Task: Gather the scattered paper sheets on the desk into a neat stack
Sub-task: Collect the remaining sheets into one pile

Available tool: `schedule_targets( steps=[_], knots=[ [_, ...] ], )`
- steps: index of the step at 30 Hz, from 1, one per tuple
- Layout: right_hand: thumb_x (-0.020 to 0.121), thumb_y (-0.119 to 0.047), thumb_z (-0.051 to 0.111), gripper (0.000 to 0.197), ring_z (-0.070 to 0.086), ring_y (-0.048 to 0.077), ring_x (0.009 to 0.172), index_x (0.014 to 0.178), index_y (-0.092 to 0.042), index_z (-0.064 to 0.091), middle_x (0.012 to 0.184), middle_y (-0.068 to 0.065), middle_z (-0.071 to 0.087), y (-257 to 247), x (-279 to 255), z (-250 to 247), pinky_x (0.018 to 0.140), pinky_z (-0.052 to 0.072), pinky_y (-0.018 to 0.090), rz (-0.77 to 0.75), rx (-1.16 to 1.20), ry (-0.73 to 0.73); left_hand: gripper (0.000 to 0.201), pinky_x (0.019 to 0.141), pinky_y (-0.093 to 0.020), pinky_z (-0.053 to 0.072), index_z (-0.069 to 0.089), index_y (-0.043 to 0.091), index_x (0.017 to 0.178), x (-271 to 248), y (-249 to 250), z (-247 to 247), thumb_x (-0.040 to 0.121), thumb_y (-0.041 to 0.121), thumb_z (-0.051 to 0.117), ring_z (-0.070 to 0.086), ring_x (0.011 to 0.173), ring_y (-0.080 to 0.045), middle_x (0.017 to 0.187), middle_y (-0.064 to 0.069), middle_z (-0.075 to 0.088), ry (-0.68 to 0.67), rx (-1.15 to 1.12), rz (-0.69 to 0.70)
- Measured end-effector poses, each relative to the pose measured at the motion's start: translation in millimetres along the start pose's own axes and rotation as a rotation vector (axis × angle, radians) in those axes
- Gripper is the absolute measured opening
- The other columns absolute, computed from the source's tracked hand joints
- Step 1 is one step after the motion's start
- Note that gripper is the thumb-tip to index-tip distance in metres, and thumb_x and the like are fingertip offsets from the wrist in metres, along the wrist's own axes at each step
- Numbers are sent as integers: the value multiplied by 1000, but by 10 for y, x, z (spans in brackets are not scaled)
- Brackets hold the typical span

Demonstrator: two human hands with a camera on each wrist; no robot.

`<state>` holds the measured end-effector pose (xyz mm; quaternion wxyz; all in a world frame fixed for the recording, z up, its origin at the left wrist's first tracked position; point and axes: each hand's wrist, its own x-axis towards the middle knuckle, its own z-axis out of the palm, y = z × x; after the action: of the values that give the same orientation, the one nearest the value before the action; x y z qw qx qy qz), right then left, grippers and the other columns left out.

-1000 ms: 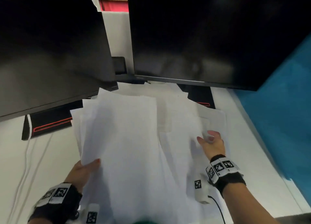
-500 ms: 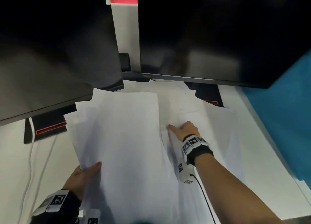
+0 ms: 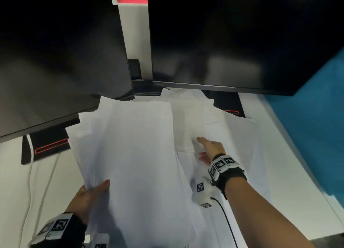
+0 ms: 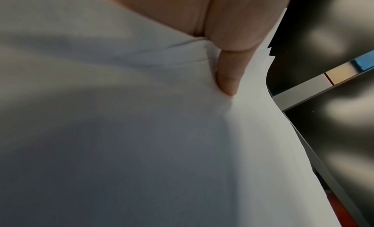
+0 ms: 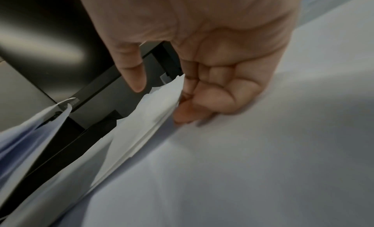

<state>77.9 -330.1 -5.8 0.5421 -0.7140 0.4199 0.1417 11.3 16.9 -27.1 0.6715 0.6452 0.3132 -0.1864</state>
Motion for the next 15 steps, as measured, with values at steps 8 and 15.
schedule_targets(
  steps=[8, 15],
  knots=[
    [82, -27, 63, 42, 68, 30, 64, 54, -16, 33, 55, 2, 44, 57, 41, 84, 43, 39, 21, -162, -197, 101, 24, 78, -41, 48, 65, 2, 92, -103, -66, -120, 76, 17, 72, 62, 79, -35, 78, -17, 69, 57, -30, 33],
    [85, -20, 61, 25, 68, 27, 47, 65, -9, 52, 55, 9, 59, 849, -532, -419, 48, 50, 27, 5, 16, 20, 71, 94, -54, 46, 62, 7, 110, -68, -55, -134, 53, 45, 84, 64, 96, -40, 103, -20, 69, 111, -6, 4]
  ],
)
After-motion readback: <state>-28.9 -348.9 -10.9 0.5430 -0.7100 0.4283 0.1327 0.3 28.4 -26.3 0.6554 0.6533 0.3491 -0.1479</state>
